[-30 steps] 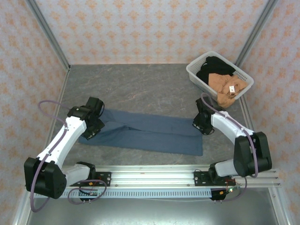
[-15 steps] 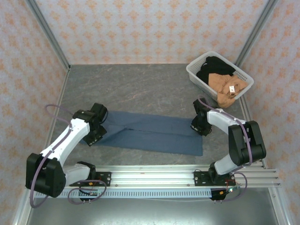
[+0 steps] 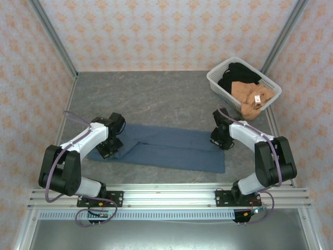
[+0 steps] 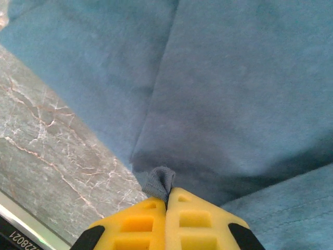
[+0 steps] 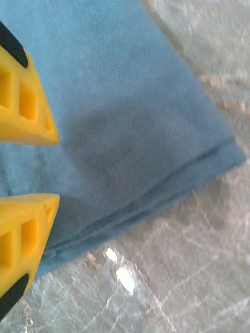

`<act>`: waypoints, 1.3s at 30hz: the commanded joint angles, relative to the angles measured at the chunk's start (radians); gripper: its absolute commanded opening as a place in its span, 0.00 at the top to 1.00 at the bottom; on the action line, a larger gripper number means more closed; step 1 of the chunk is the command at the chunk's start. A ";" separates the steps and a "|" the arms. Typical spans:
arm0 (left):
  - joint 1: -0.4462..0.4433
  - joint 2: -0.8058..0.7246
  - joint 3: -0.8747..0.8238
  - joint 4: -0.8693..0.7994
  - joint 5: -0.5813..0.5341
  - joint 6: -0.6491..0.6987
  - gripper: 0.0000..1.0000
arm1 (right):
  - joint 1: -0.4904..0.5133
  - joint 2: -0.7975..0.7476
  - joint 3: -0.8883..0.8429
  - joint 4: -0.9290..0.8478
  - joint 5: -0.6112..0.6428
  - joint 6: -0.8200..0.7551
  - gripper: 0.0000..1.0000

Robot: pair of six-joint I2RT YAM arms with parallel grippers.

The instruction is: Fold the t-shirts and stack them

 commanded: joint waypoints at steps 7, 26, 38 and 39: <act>-0.006 0.009 0.075 -0.037 -0.106 0.025 1.00 | 0.011 -0.029 0.054 -0.019 -0.004 -0.046 0.69; 0.060 0.179 0.186 -0.125 -0.263 0.033 1.00 | 0.011 0.013 0.053 -0.026 0.024 -0.060 0.70; 0.206 0.299 0.216 -0.035 -0.227 -0.003 0.52 | 0.011 -0.002 0.044 -0.034 0.029 -0.062 0.70; 0.208 0.296 0.219 -0.039 -0.232 -0.005 0.50 | 0.010 -0.005 0.043 -0.035 0.028 -0.063 0.70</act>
